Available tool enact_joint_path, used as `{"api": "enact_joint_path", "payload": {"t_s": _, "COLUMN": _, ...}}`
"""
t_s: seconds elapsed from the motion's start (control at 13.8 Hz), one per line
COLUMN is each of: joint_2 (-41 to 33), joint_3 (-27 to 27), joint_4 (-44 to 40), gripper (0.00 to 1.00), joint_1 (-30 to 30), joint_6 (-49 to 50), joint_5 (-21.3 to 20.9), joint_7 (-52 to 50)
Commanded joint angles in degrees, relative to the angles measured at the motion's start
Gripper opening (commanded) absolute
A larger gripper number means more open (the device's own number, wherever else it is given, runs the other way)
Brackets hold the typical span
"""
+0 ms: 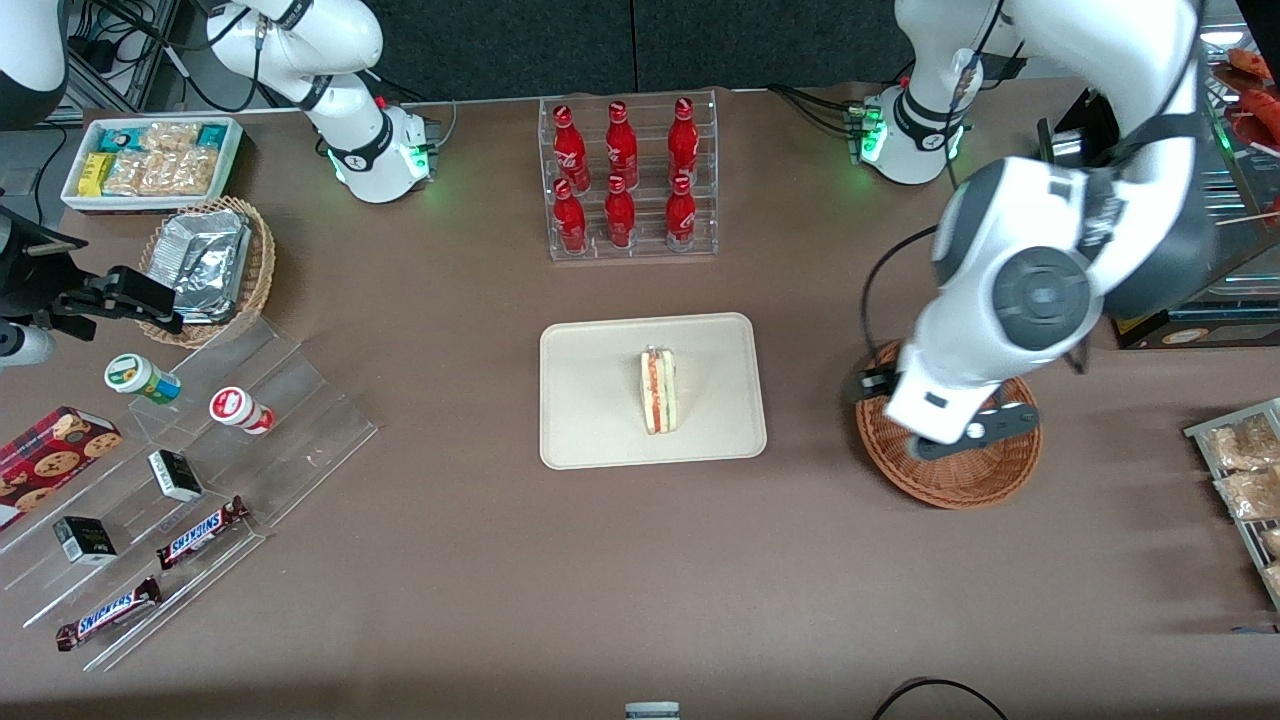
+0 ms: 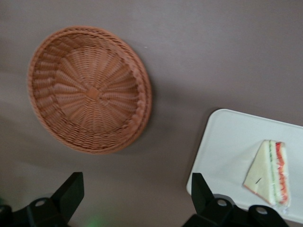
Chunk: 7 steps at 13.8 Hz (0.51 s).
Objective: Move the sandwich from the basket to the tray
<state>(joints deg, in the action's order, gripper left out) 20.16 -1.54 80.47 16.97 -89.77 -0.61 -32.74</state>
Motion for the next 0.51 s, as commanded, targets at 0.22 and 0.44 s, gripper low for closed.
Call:
{"api": "enact_joint_path", "payload": {"t_s": 0.22, "joint_2": -16.1, "joint_3": -0.9, "joint_4": 11.9, "gripper": 1.0, "joint_1": -12.0, "joint_6": 10.0, "joint_5": 3.1, "joint_7": 25.9}}
{"api": "enact_joint_path", "payload": {"t_s": 0.44, "joint_2": -18.5, "joint_3": -0.9, "joint_4": 9.9, "gripper": 1.0, "joint_1": -14.0, "joint_6": 15.0, "joint_5": 2.6, "joint_7": 26.7}}
